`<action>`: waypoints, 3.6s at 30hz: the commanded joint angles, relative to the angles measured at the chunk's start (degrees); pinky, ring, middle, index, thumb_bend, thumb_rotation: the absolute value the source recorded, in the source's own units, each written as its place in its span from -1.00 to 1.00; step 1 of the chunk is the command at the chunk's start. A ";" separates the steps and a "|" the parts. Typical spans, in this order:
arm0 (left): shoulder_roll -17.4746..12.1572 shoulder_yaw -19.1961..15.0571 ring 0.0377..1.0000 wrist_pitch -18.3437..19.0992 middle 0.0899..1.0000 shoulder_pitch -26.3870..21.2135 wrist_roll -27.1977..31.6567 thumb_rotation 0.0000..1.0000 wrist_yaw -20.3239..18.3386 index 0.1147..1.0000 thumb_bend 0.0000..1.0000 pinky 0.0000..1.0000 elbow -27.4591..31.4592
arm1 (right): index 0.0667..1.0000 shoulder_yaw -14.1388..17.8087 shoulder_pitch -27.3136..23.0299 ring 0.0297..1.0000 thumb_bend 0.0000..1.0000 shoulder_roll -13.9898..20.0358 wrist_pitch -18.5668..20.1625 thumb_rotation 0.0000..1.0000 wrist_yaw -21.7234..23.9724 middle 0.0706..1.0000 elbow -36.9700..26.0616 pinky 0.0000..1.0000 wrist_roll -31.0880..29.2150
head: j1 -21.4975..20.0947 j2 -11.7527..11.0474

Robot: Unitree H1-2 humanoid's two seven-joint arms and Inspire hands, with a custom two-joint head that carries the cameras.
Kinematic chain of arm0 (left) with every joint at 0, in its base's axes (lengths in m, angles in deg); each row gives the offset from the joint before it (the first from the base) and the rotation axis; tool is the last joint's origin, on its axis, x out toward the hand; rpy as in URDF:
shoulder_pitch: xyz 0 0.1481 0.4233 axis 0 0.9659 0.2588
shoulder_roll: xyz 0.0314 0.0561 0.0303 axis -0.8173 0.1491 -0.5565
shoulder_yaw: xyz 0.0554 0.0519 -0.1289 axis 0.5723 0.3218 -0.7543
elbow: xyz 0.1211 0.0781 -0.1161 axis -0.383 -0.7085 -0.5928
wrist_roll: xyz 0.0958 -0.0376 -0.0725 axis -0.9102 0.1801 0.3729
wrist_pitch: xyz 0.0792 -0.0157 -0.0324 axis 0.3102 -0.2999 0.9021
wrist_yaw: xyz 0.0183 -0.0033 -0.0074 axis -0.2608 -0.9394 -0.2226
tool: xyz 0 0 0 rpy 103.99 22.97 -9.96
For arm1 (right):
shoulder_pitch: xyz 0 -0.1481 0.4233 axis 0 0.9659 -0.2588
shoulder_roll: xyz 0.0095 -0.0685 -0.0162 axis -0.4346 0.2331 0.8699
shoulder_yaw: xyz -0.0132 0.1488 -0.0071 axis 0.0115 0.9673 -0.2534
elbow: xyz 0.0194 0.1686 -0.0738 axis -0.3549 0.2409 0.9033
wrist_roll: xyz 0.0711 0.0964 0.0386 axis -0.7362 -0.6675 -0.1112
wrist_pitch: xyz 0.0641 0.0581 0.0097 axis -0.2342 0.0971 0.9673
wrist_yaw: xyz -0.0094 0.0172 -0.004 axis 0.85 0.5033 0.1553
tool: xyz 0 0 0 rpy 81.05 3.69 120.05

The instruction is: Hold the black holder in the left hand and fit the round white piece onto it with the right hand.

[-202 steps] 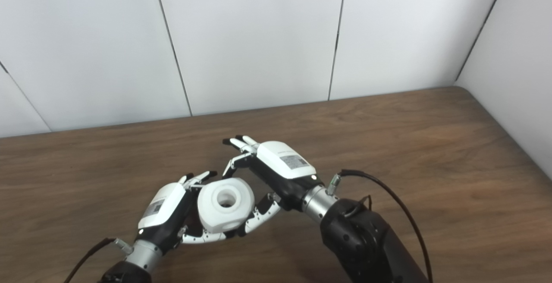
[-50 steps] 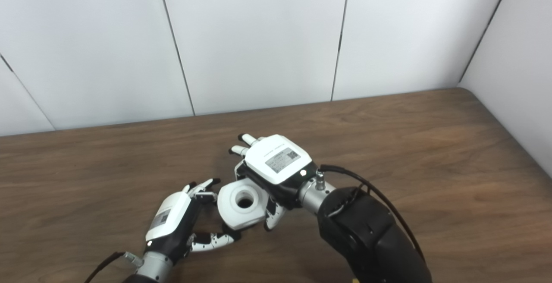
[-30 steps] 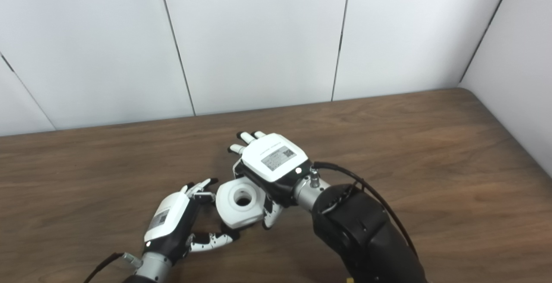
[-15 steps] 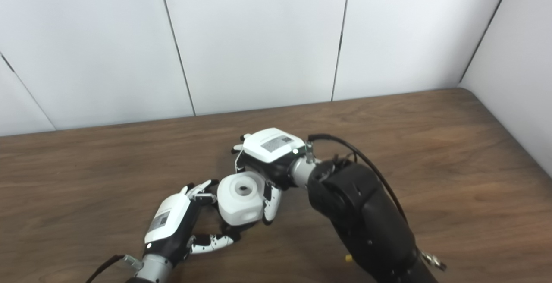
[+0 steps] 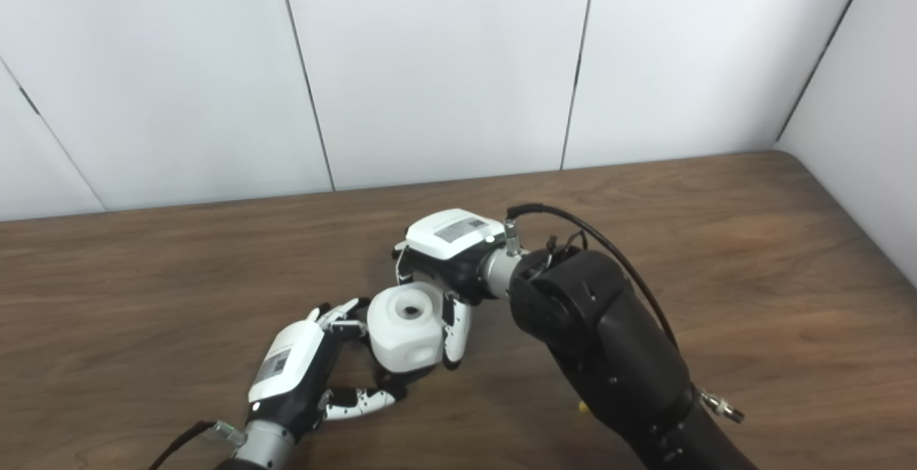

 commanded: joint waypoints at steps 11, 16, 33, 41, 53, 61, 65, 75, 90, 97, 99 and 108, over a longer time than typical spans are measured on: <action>0.84 0.91 0.83 -1.73 0.81 -1.34 0.19 -0.91 1.74 -0.17 0.03 1.00 0.26 | -0.10 -2.33 2.46 0.99 0.02 1.26 -1.65 -0.71 0.16 0.81 -3.86 0.95 4.81 | 0.03 -0.06; 0.86 0.94 0.82 -1.91 0.81 -1.34 0.23 -0.91 2.06 -0.17 0.03 1.00 0.15 | -0.10 -2.69 4.34 0.98 0.02 0.99 -2.54 -0.71 -1.51 0.80 -5.75 0.95 7.21 | 0.00 -0.02; 0.75 1.00 0.82 -2.08 0.81 -1.78 0.24 -0.90 2.10 -0.17 0.03 1.00 -0.49 | -0.10 -1.84 8.05 0.95 0.03 -0.01 -5.16 -0.72 -3.74 0.80 -8.64 0.93 10.19 | -0.11 -0.43; 0.77 0.94 0.83 -2.31 0.81 -1.79 0.62 -0.90 2.24 -0.17 0.03 1.00 -0.65 | -0.10 -1.13 8.09 0.94 0.03 -0.45 -5.77 -0.72 -3.42 0.80 -8.22 0.93 10.73 | -0.19 -0.47; 0.66 1.08 0.82 -2.33 0.81 -1.84 0.38 -0.90 2.32 -0.17 0.03 1.00 -0.69 | 0.38 1.08 9.04 0.98 0.67 -1.78 -5.41 -0.03 -5.22 0.84 -8.01 0.82 9.40 | -0.12 -0.53; 0.66 1.01 0.81 -2.55 0.80 -1.82 0.59 -0.91 2.61 -0.17 0.03 1.00 -0.88 | 0.38 1.40 9.13 1.00 0.71 -2.00 -5.62 -0.02 -5.25 0.85 -7.82 0.88 9.42 | -0.11 -0.67; 0.72 0.93 0.82 -2.38 0.81 -1.80 0.62 -0.91 2.44 -0.17 0.03 1.00 -0.82 | 0.37 1.42 9.23 1.00 0.73 -1.96 -5.79 -0.04 -5.66 0.83 -7.76 0.85 9.32 | -0.14 -0.68; 0.65 0.97 0.82 -2.28 0.81 -1.78 0.50 -0.91 2.32 -0.17 0.03 1.00 -0.69 | 0.38 1.47 9.15 1.00 0.75 -2.10 -5.79 -0.07 -5.47 0.83 -7.84 0.85 9.35 | -0.15 -0.73; 0.50 0.79 0.81 -3.04 0.80 -2.07 0.63 -0.91 2.83 -0.17 0.03 1.00 -1.63 | 0.63 2.59 9.29 1.00 0.92 -3.12 -4.49 0.07 -5.94 0.94 -8.01 0.80 7.53 | -0.32 -1.45; 0.50 0.64 0.82 -3.22 0.82 -2.09 0.85 -0.91 2.77 -0.17 0.03 1.00 -1.85 | 0.88 3.80 9.10 1.00 1.00 -3.76 -3.75 0.11 -6.09 1.00 -8.86 0.62 6.60 | -0.39 -1.51; 0.43 0.62 0.82 -3.47 0.81 -2.17 0.98 -0.91 3.04 -0.17 0.03 1.00 -2.15 | 0.94 4.16 9.08 1.00 1.00 -4.07 -3.41 0.06 -6.20 1.00 -8.75 0.59 6.49 | -0.45 -1.68; 0.46 0.52 0.83 -3.22 0.82 -2.22 1.10 -0.91 2.70 -0.17 0.03 1.00 -2.14 | 1.00 5.29 9.10 1.00 1.00 -4.91 -2.94 -0.02 -6.39 1.00 -8.76 0.44 5.92 | -0.55 -1.91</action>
